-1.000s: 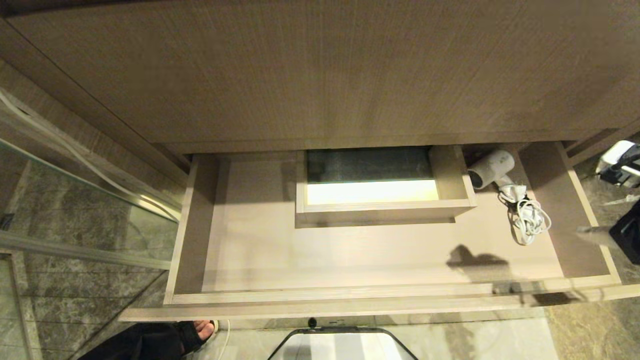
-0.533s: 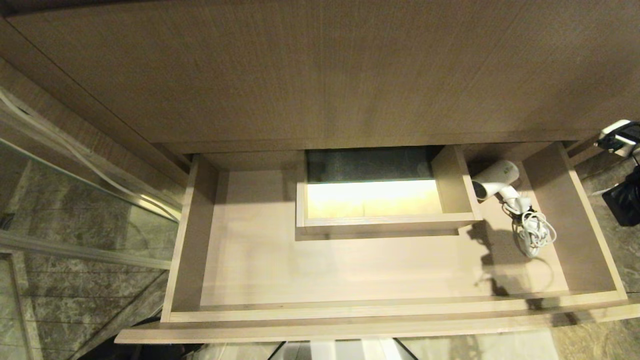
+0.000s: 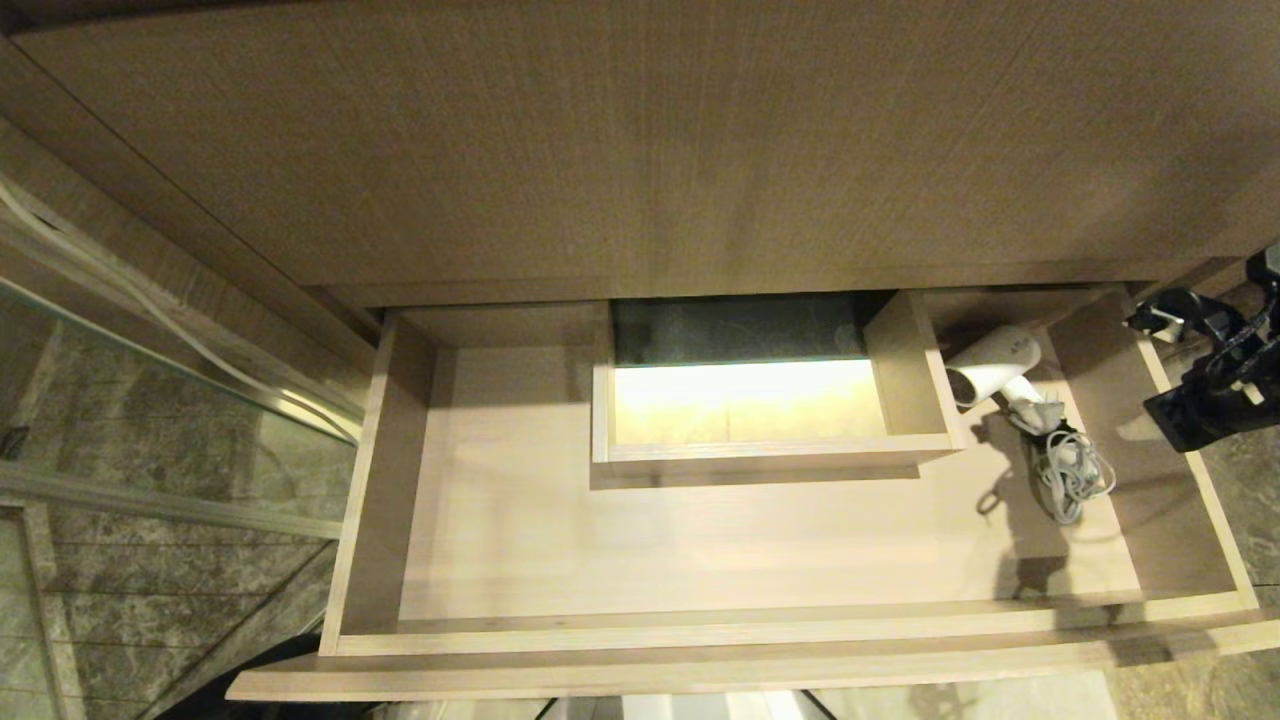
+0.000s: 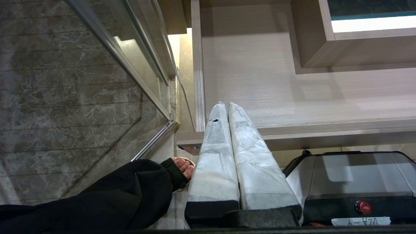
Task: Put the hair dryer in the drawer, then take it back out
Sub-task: Pull open the drawer, then take the hairdryer out
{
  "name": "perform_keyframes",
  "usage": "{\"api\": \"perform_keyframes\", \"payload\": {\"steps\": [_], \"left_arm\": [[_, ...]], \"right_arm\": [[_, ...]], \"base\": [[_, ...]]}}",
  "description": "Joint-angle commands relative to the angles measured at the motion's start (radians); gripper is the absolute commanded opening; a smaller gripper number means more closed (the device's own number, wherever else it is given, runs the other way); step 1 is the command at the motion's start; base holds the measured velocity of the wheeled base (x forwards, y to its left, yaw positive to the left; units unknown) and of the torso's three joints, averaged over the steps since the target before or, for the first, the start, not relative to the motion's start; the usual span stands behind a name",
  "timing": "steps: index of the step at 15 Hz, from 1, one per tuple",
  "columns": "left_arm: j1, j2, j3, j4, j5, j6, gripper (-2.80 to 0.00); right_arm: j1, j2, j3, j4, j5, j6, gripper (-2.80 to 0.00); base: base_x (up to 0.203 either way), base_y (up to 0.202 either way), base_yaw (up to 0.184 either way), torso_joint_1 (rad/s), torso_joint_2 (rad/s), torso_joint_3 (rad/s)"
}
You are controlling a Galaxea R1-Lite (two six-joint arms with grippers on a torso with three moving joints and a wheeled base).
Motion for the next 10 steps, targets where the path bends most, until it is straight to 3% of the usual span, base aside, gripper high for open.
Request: {"api": "perform_keyframes", "payload": {"steps": [1, 6, 10], "left_arm": [[0.001, 0.0, 0.002, 0.0, 0.0, 0.0, -2.8], [0.0, 0.0, 0.001, 0.0, 0.0, 0.0, -2.8], [0.001, 0.0, 0.001, 0.0, 0.0, 0.0, -2.8]], "right_arm": [[0.001, 0.16, -0.047, -0.024, 0.0, -0.002, 0.0], [0.005, 0.351, -0.208, -0.064, 0.008, -0.003, 0.0], [0.005, 0.462, -0.306, -0.096, 0.116, -0.01, 0.0]], "base": [[0.0, 0.0, 0.0, 0.0, 0.0, 0.0], [0.0, 0.0, 0.0, 0.0, 0.0, 0.0], [0.0, 0.0, 0.0, 0.0, 0.0, 0.0]]}}
